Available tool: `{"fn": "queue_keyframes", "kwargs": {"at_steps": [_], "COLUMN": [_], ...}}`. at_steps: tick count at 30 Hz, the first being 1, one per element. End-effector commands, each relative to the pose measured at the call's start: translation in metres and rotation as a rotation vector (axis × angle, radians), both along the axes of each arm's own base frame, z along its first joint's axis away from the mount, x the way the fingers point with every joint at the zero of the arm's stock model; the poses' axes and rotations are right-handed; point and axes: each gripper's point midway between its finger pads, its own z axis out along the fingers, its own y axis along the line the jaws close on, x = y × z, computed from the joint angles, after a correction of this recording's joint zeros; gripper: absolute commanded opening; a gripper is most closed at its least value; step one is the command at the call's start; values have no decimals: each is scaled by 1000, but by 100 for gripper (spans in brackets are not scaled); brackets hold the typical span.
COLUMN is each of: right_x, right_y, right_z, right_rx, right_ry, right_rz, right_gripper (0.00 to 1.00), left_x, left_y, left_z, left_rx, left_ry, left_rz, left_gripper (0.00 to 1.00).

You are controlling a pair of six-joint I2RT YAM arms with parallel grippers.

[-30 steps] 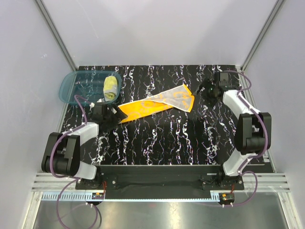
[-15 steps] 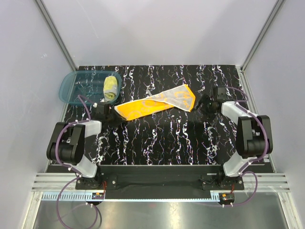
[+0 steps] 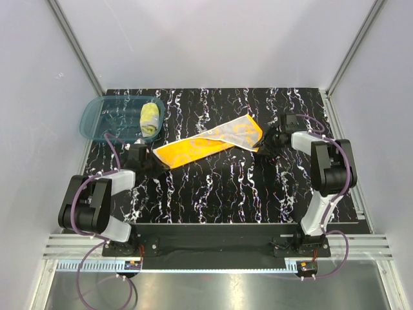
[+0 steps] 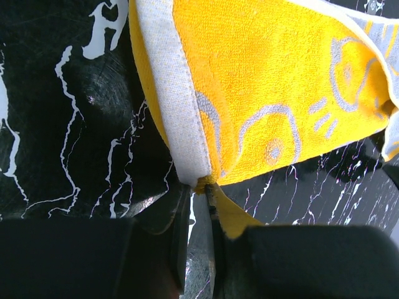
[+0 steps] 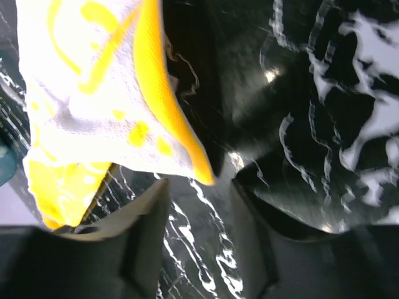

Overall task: Roll the towels
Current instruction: Fold the towel

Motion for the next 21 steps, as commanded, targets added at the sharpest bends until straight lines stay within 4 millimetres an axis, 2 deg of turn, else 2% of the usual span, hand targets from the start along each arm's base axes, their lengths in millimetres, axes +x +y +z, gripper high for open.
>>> {"fn": "queue_keyframes", "kwargs": {"at_steps": [1, 2, 4, 6, 7, 13, 19, 21], "right_x": [11, 14, 16, 19, 20, 26, 41, 51], "right_y": [3, 4, 4, 5, 6, 7, 15, 18], "right_z": [-14, -17, -18, -18, -18, -11, 6, 18], "right_rx": [-23, -26, -28, -27, -26, -26, 15, 30], "right_ry": [15, 25, 26, 20, 20, -15, -65, -86], "right_rz": [17, 21, 27, 28, 33, 43, 49, 51], "right_gripper": [47, 47, 38, 34, 27, 1, 0, 0], "left_x": [-6, -5, -5, -3, -3, -2, -1, -1], "left_y": [0, 1, 0, -1, -1, -3, -3, -3], "left_z": [-8, -8, -8, -7, -7, -10, -11, -13], "left_rx": [19, 17, 14, 10, 10, 7, 10, 12], "left_ry": [17, 18, 18, 13, 13, 12, 11, 14], "left_rz": [-27, -25, -27, -30, -30, -40, -51, -52], "left_gripper": [17, 17, 17, 17, 17, 16, 15, 15]}}
